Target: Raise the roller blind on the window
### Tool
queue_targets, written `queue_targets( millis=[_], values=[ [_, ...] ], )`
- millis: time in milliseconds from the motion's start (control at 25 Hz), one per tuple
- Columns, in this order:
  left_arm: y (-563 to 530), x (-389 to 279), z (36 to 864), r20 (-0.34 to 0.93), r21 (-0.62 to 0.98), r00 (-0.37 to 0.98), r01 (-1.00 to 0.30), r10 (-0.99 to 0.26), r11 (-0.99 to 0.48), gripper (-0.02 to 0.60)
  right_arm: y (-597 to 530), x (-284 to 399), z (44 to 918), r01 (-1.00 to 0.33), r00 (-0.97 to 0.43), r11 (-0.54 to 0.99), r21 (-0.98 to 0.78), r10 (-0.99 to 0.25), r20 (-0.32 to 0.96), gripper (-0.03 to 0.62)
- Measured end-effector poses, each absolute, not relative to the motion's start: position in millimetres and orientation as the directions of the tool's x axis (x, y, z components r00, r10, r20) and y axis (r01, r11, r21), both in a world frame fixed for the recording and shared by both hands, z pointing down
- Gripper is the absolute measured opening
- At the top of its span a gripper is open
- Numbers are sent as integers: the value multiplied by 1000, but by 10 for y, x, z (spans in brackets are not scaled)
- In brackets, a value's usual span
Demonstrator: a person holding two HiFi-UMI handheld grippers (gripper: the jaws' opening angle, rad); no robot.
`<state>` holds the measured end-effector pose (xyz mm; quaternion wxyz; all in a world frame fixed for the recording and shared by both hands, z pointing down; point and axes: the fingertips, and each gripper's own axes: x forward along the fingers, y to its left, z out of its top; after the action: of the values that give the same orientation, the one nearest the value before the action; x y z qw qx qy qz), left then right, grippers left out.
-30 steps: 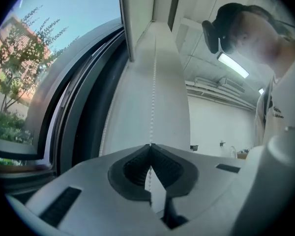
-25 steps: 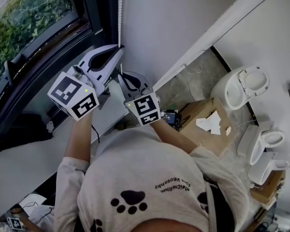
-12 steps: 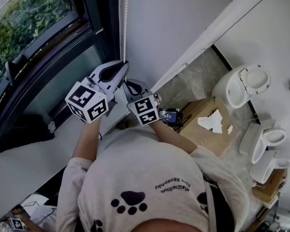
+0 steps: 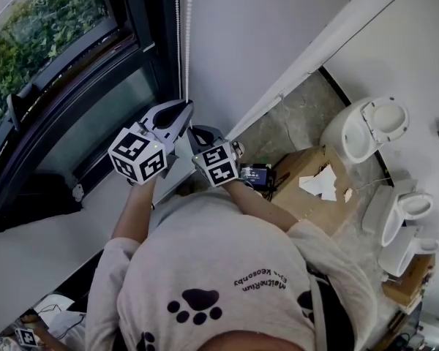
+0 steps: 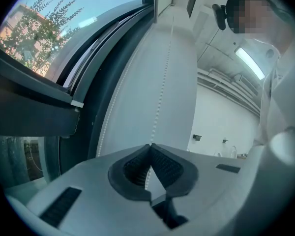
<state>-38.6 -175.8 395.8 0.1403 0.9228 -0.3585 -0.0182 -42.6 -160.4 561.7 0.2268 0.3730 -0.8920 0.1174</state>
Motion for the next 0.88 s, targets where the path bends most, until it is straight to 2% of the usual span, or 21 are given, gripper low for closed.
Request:
queue_targets(
  millis=[360, 560, 680, 880],
  values=[
    [-1782, -384, 4008, 52, 287, 742, -652, -668, -701, 9, -1589, -422, 5617, -714, -614, 699, -49, -591, 523, 14],
    [-1816, -378, 4006, 47, 280, 742, -652, -669, -704, 9, -1574, -357, 5262, -713, -630, 700, -49, -608, 483, 85],
    [-1838, -389, 4011, 44, 278, 739, -655, -672, -703, 11, -1589, -254, 4877, -730, -639, 681, -58, -649, 414, 97],
    [-1863, -408, 4003, 36, 276, 733, -660, -679, -698, 11, -1620, -118, 4001, -743, -661, 666, -66, -715, 228, 97]
  ],
)
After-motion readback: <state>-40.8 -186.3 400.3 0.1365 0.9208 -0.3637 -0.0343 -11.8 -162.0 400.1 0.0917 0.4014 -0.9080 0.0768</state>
